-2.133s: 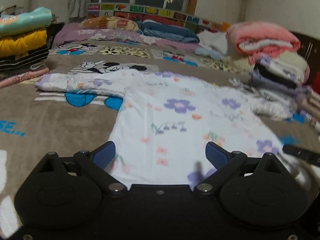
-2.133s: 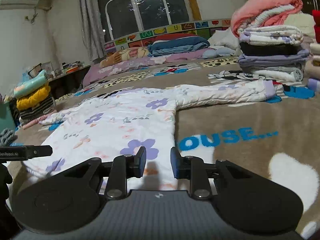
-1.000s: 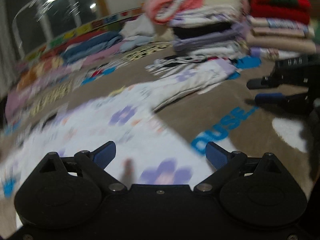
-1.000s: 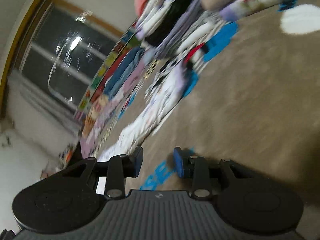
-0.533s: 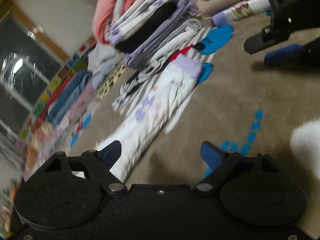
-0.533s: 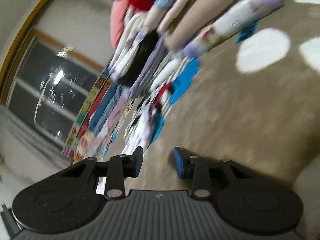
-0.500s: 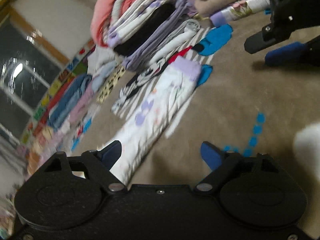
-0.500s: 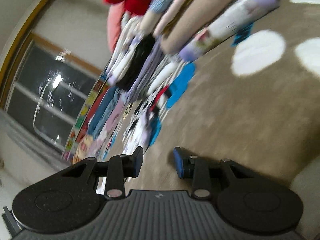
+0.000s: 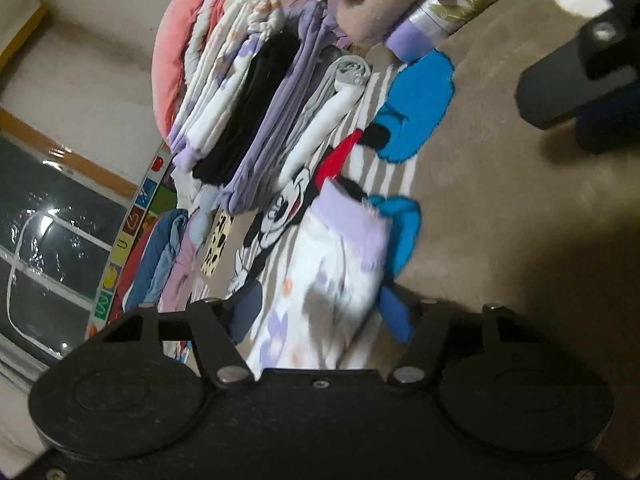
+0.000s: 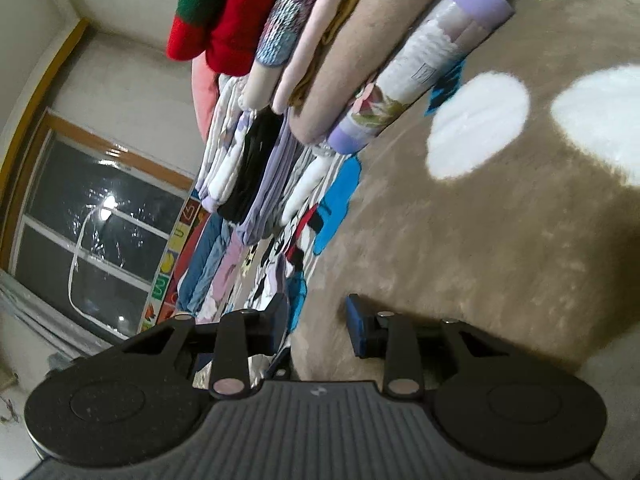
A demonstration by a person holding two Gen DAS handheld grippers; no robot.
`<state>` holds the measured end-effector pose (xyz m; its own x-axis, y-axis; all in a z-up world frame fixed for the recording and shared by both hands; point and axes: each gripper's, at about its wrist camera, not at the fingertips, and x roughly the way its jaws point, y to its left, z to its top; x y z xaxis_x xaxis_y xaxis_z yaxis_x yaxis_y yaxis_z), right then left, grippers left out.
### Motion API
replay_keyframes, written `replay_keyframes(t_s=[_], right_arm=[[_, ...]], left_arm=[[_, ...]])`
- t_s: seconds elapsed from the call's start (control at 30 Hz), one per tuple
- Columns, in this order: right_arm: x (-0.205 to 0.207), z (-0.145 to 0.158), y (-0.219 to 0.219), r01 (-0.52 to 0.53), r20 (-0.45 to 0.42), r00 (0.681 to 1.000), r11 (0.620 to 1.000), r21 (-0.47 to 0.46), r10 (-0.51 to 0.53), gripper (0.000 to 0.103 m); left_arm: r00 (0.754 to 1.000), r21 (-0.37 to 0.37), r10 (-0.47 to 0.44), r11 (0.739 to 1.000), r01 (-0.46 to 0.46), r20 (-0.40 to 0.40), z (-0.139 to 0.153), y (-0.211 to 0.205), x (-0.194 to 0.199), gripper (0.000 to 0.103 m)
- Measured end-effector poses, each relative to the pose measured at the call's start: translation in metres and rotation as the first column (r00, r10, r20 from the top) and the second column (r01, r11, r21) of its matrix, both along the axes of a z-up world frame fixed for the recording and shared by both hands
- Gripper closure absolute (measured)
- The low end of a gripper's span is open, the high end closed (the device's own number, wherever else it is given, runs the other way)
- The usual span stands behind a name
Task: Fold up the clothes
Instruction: 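Grasp the lavender sleeve cuff with the left tool, then lift the sleeve with the left tool and lay it across the garment body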
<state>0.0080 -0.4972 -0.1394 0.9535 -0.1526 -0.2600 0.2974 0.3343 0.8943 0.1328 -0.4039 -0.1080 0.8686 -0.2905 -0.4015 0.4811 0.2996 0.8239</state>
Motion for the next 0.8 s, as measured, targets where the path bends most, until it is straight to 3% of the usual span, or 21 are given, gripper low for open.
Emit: replay_keyframes(t_s=[0.23,0.33,0.37,0.43,0.53,0.63,0.73,0.8], right_arm=[[-0.005,-0.002,-0.009,0.043,0.01,0.999,0.999,0.022,-0.044,0.073],[-0.005,-0.004,-0.012,0.058,0.012,0.998,0.998,0.034,-0.059,0.075],[-0.004,-0.004,-0.012,0.058,0.01,0.998,0.998,0.032,-0.058,0.075],[-0.003,-0.004,-0.013,0.057,0.009,0.998,0.998,0.03,-0.057,0.075],[-0.003,-0.003,-0.014,0.055,0.014,0.998,0.998,0.03,-0.055,0.074],[-0.003,-0.002,-0.012,0.046,0.016,0.999,0.999,0.019,-0.046,0.073],[0.002,0.001,-0.008,-0.01,0.023,1.0,1.0,-0.006,0.011,0.07],[0.013,0.006,0.0,-0.082,0.007,0.997,0.995,-0.049,0.082,0.069]], left_arm=[[0.999,0.048,0.023,0.999,-0.024,0.022,-0.006,-0.025,0.013,0.053],[0.998,0.04,0.06,0.997,-0.059,-0.023,-0.007,-0.03,0.024,0.072],[0.997,0.04,0.068,0.997,-0.066,-0.036,-0.008,-0.031,0.025,0.084],[0.996,0.031,0.083,0.996,-0.082,-0.043,-0.007,-0.033,0.027,0.09],[0.987,-0.063,0.126,0.989,-0.133,-0.096,0.011,-0.023,0.03,0.092],[0.974,-0.19,0.16,0.963,-0.19,-0.162,0.043,0.001,0.037,0.092],[0.962,-0.312,0.172,0.921,-0.233,-0.211,0.081,0.032,0.045,0.092],[0.953,-0.399,0.175,0.878,-0.265,-0.247,0.109,0.057,0.052,0.092]])
